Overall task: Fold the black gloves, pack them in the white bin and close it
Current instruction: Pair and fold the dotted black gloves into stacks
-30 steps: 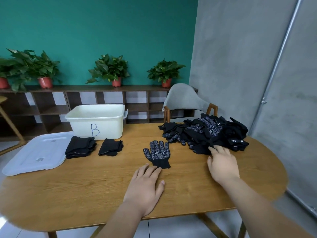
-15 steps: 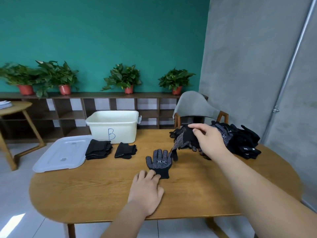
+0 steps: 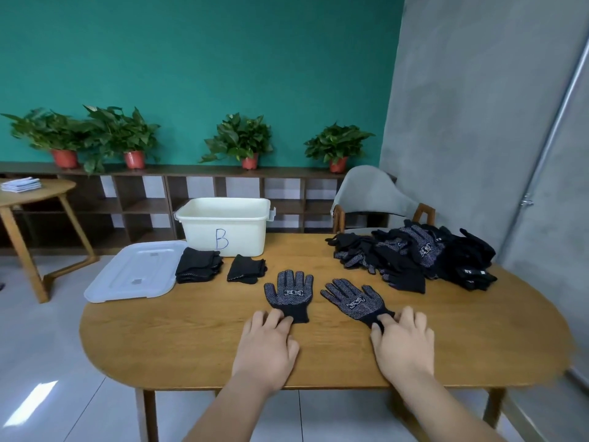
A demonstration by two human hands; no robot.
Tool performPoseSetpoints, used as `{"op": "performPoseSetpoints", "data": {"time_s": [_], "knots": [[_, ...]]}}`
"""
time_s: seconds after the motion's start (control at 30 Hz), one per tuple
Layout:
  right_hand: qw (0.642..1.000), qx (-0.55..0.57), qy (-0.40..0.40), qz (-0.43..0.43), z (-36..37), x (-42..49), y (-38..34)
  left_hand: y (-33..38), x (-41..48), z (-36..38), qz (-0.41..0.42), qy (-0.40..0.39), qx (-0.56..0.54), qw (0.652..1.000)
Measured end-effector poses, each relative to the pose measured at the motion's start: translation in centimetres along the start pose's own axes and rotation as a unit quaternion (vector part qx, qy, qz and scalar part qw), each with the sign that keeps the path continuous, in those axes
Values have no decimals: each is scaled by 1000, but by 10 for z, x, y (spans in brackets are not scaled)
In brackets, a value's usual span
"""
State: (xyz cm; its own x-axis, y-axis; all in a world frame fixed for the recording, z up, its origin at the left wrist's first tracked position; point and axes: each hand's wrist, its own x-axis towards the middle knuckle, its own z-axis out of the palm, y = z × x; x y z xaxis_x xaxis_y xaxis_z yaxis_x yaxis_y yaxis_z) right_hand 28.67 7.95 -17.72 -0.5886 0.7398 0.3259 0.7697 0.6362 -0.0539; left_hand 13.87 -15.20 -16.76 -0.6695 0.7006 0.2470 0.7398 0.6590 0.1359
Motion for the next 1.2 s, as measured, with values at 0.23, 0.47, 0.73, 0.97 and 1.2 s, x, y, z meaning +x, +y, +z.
{"op": "performPoseSetpoints", "data": {"time_s": [0.23, 0.47, 0.73, 0.97, 1.2], "knots": [[971, 104, 22, -213, -1, 1, -11, 0, 0, 5, 16, 28, -20, 999], [954, 107, -96, -265, -2, 3, -23, 1, 0, 4, 63, 46, -61, 995], [965, 106, -115, -210, -6, 21, -46, 2, 1, 4, 52, 39, -49, 997], [970, 10, -174, -169, -6, 27, -58, -1, 4, 8, 54, 36, -36, 997], [963, 61, -168, -202, 5, 32, -58, -1, 4, 8, 61, 42, -41, 996]]}}
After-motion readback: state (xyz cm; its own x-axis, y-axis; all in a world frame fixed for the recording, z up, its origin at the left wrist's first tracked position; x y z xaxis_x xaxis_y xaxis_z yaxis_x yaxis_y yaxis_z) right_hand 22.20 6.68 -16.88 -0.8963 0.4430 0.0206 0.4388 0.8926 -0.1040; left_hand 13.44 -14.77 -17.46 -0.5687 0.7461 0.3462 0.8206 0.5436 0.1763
